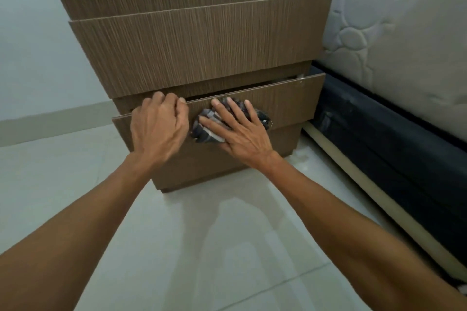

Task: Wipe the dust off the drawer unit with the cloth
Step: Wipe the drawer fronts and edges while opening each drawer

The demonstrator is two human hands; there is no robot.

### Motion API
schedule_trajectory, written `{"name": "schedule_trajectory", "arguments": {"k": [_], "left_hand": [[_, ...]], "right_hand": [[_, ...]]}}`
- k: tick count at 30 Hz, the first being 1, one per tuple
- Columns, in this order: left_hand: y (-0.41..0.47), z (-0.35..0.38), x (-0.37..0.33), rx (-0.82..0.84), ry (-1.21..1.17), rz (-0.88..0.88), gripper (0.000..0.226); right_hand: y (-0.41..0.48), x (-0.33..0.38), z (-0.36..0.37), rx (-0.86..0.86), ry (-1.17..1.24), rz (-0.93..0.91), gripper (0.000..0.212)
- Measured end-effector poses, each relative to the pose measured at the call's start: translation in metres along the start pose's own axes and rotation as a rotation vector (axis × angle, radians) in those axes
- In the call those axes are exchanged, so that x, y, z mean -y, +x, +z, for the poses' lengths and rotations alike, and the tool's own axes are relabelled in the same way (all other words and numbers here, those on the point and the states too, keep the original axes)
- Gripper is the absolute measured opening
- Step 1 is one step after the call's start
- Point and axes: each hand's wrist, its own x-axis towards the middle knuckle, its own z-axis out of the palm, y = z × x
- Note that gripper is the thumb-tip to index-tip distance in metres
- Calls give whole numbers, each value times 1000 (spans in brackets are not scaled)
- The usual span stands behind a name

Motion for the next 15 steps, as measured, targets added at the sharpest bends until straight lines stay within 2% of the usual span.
{"name": "schedule_trajectory", "arguments": {"k": [3,5,7,12,15], "left_hand": [[-2,3,0,-21,19,3,35],[-2,5,1,-35,48,15,34],[-2,7,3,-42,69,26,32],[-4,10,5,-70,83,45,31],[-6,10,6,-83,82,60,31]], "right_hand": [[-12,-19,7,2,33,186,84],[-17,-30,8,-12,83,363,83],[-18,-43,4,-45,179,591,78],[-21,-67,-7,-283,500,1133,72],[-30,-73,-8,-242,646,1523,63]]}}
